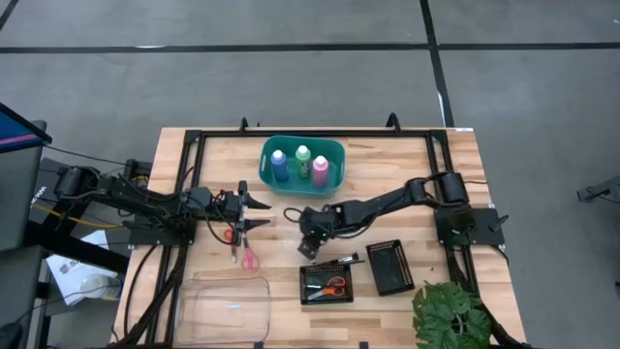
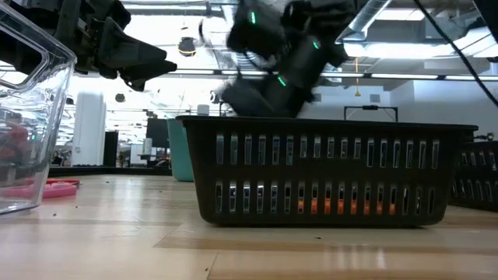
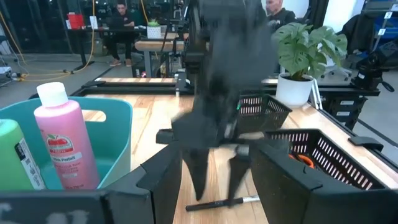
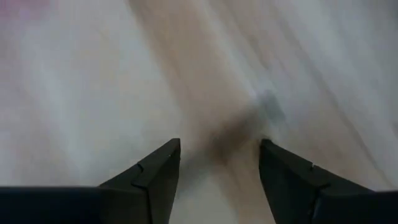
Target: Pick & Place Paint Supplies
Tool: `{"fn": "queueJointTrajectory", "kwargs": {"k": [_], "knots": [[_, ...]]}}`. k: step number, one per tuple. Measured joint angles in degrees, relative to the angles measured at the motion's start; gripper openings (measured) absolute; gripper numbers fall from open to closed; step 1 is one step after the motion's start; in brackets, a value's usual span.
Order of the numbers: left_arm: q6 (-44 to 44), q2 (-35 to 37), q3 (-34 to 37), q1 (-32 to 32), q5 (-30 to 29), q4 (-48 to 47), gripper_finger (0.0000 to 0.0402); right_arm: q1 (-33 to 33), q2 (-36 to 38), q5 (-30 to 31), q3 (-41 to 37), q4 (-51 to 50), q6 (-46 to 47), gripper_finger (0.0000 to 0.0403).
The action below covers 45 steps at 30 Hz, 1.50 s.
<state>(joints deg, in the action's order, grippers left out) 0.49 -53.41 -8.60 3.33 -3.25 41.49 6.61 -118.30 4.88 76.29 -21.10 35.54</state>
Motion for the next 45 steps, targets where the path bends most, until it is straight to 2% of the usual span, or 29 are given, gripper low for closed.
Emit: {"fn": "queueJointTrajectory", "kwargs": {"k": [6,9,12,16,18,26,34,40,45], "knots": [[-0.02,-0.21,-0.05,0.02,-0.16,-0.56,0.0176,0.62,-5.39,0.07,5.97,-5.00,-1.71,0.0178],[-0.03,-0.69,-0.04,-0.02,-0.31,-0.10,0.0176,0.87,-5.60,0.05,7.44,-7.48,-2.79,0.0154],[-0.07,-0.67,0.00,-0.26,-0.28,-0.25,0.0176,0.92,-5.69,-0.18,7.50,-7.90,-3.62,0.0113],[-0.10,-0.66,0.00,-0.31,-0.28,-0.27,0.0176,1.53,-5.69,-0.23,7.50,-8.43,-6.91,0.0031],[-0.13,-0.66,0.00,-0.31,-0.28,-0.32,0.0176,1.86,-5.71,0.56,7.50,-8.73,-8.47,0.0012],[-0.19,-0.66,0.00,-0.31,-0.24,-0.32,0.0176,3.24,-4.46,5.35,7.30,-10.33,-10.56,0.0001],[-0.20,-0.63,0.02,-0.31,-0.20,-0.55,0.0176,5.30,-0.72,10.16,10.99,-16.06,-12.73,0.0001],[-0.20,-0.59,0.04,-0.31,-0.17,-1.27,0.0176,7.02,2.21,10.54,13.86,-15.58,-14.09,0.0001],[-0.20,-0.81,0.04,-0.31,0.00,-0.84,0.0176,9.87,4.61,9.66,16.17,-20.67,-13.58,0.0001]]}}
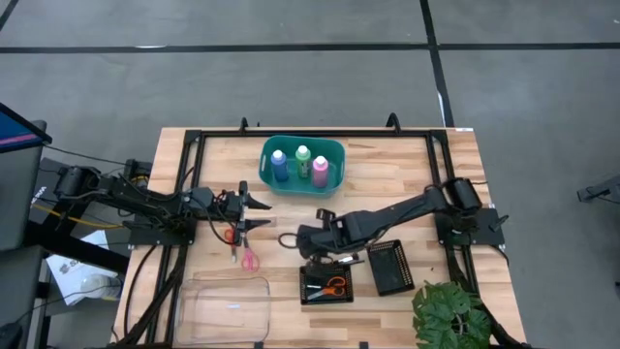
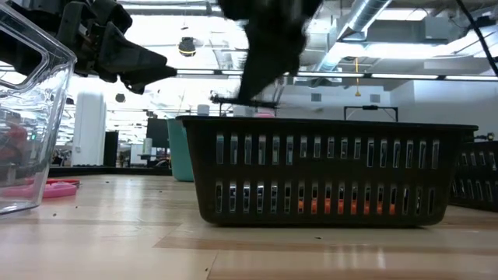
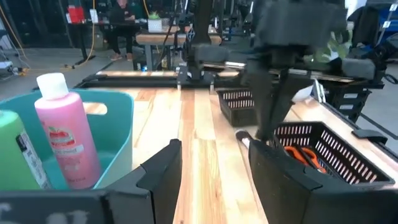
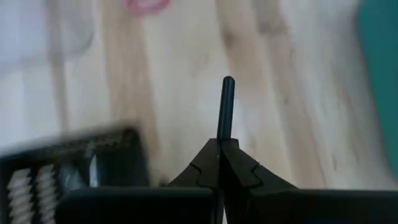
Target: Pick & Place Paint Supplies
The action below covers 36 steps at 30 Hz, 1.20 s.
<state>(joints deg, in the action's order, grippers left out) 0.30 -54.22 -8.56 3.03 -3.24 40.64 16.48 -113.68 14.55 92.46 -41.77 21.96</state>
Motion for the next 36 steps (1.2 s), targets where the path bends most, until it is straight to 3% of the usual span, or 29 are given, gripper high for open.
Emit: {"fn": "queueJointTrajectory", "kwargs": {"k": [12,26,30,36], "knots": [[0.15,-0.26,0.00,0.00,-0.03,0.51,0.0176,5.76,-2.66,-9.62,0.93,0.60,3.55,0.0000],[0.17,-0.26,0.00,0.00,-0.27,0.21,0.0176,6.32,-6.67,-16.24,1.08,1.16,4.61,0.0006],[0.39,-0.26,0.00,0.00,-0.24,-0.18,0.0176,6.49,-6.45,-16.20,1.01,1.77,4.61,0.0041],[0.42,-0.26,0.00,0.00,-0.22,-0.35,0.0176,6.76,-6.25,-15.62,1.14,1.64,4.89,0.0129]]}}
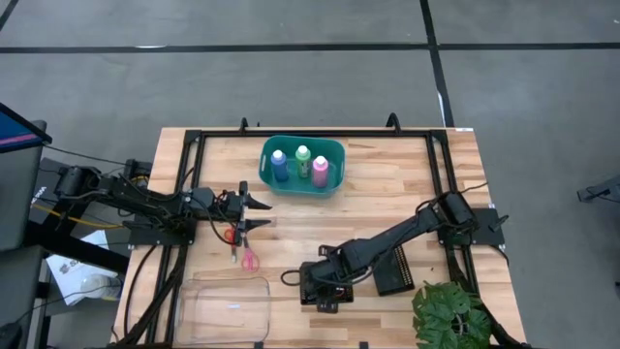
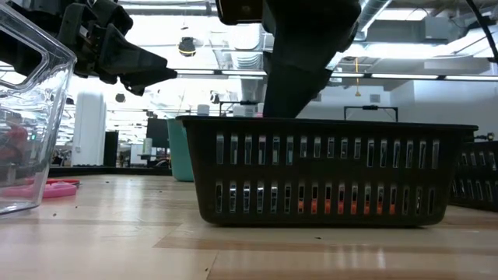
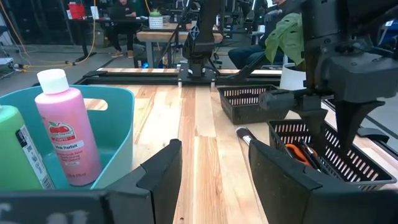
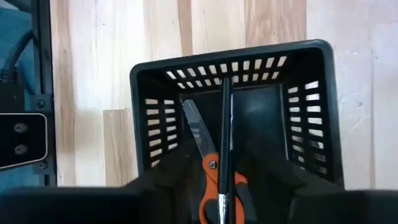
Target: Pick & Place Paint Supplies
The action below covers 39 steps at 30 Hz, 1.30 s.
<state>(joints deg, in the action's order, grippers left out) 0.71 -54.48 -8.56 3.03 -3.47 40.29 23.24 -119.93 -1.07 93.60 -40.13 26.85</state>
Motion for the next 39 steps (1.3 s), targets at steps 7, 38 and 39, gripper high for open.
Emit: {"fn": "queueJointTrajectory", "kwargs": {"k": [7,38,39], "knots": [[0.22,0.00,0.00,0.00,0.03,0.00,0.0176,-1.40,0.78,9.06,1.80,-7.11,1.34,0.0194],[0.22,0.00,0.00,0.00,-0.04,-0.33,0.0176,-5.24,0.54,2.43,-2.45,-12.74,-13.47,0.0202],[0.22,0.00,0.00,0.00,-0.06,-0.33,0.0176,-5.28,0.54,2.56,-2.45,-12.79,-13.73,0.0202]]}}
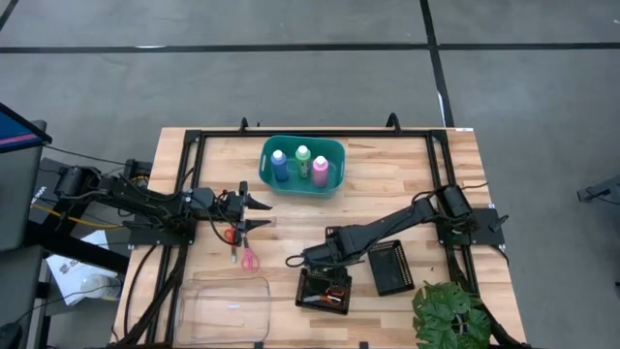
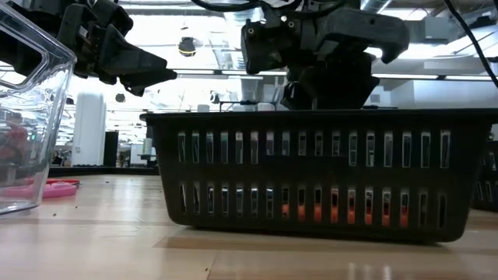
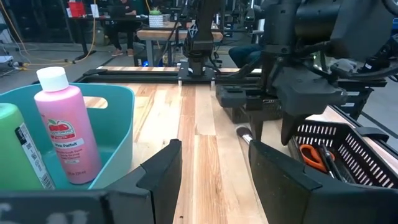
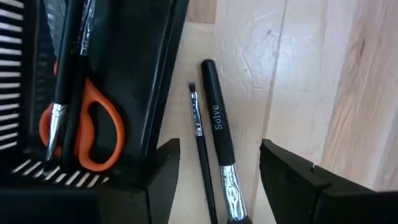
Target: Pick & Place Paint Supplies
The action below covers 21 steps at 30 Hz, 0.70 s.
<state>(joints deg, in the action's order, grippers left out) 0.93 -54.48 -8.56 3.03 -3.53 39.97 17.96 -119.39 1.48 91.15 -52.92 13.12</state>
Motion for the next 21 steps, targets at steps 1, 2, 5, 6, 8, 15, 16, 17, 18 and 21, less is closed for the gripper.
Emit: {"fn": "queueJointTrajectory", "kwargs": {"k": [1,2,5,6,8,15,16,17,18,21], "knots": [[0.00,0.00,0.00,0.00,0.00,0.00,0.0176,-0.09,0.00,0.08,0.00,0.04,-0.06,0.0202],[0.00,0.00,0.00,0.00,0.00,0.00,0.0176,-0.24,0.00,0.28,0.00,0.04,-0.09,0.0202],[0.00,0.00,0.00,0.00,0.00,0.00,0.0176,-0.56,0.00,1.84,-0.02,0.08,-0.59,0.0202],[0.00,0.00,0.00,0.00,0.00,0.00,0.0176,-0.61,0.03,2.44,-0.33,0.74,-1.01,0.0202],[0.00,0.00,0.00,0.00,0.00,-0.02,0.0176,-0.64,0.04,3.05,-1.22,1.77,-1.58,0.0202],[-0.02,0.00,0.00,0.00,0.02,-0.04,0.0176,-1.10,0.04,2.99,-4.54,3.92,-1.74,0.0200],[-0.02,0.00,0.00,0.00,0.04,-0.04,0.0176,-1.11,0.04,2.99,-5.10,4.56,-1.72,0.0199],[-0.02,0.00,0.00,0.00,0.04,-0.04,0.0176,-1.13,0.04,2.99,-5.52,4.82,-1.72,0.0197],[-0.01,0.00,0.00,0.00,0.04,-0.04,0.0176,-1.12,0.04,3.02,-5.93,5.24,-1.70,0.0196],[-0.02,0.00,0.00,0.00,0.07,-0.04,0.0176,-1.05,0.04,3.01,-6.99,6.60,-1.71,0.0190]]}}
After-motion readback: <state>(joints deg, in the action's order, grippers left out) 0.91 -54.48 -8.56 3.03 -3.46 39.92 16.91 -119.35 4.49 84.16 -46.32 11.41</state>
